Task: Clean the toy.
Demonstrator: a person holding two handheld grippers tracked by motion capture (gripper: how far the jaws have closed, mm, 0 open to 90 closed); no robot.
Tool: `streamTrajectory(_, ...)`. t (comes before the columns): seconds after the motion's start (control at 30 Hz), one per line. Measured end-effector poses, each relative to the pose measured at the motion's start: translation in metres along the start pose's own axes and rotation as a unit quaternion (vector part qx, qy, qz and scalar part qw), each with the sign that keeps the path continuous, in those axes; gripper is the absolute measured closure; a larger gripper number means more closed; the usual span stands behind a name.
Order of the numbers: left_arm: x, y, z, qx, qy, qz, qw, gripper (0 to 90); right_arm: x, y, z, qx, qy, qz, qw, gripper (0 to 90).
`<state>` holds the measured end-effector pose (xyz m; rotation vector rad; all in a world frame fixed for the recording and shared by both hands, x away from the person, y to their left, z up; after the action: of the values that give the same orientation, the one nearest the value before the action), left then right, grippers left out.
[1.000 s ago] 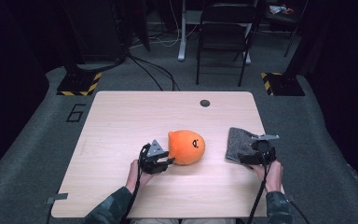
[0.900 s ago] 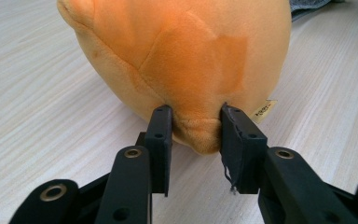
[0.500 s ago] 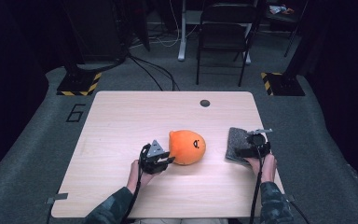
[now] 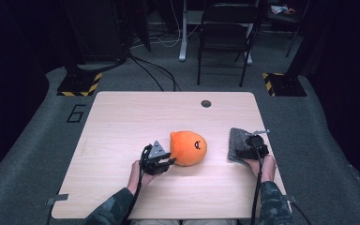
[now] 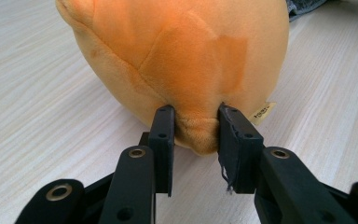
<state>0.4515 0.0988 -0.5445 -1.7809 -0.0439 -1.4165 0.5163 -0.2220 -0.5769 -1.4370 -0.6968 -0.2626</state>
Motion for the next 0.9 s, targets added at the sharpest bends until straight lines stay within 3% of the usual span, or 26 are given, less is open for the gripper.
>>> streamTrajectory(0.07,0.000,0.000,0.000,0.001,-0.001,-0.001,1.0000,67.8,-0.001,-0.001,0.002,0.003,0.008,0.002,1.0000,41.5)
streamTrajectory(0.27,0.002,0.001,-0.001,0.001,0.000,-0.007,1.0000,70.1,-0.001,-0.004,0.004,0.008,0.002,-0.003,1.0000,62.3)
streamTrajectory(0.4,0.003,0.001,-0.001,0.003,0.005,-0.010,0.9999,72.2,0.000,-0.005,0.003,0.006,-0.004,-0.006,1.0000,70.2)
streamTrajectory(0.5,0.004,0.001,0.000,0.005,0.002,-0.014,0.9999,72.9,-0.001,-0.007,0.004,0.008,0.008,-0.007,0.9999,72.2)
streamTrajectory(0.7,0.005,0.002,-0.001,0.006,0.006,-0.015,0.9998,72.8,0.003,-0.013,0.002,0.008,-0.002,-0.021,0.9997,72.8)
streamTrajectory(0.9,0.005,0.001,0.000,0.007,0.008,-0.015,0.9998,72.3,0.011,-0.026,0.007,0.021,0.005,-0.041,0.9989,72.8)
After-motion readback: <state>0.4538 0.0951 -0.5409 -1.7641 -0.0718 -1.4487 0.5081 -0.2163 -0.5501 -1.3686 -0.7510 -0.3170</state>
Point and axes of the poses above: each handheld gripper's, and its own axes: y roughly forward along the jaws, x roughly out of its top, z roughly to its left, the point moved 9 cm from there along y, roughly forward along the jaws, and after that the axes turned 1 degree about -x, right-handed, at the moved point
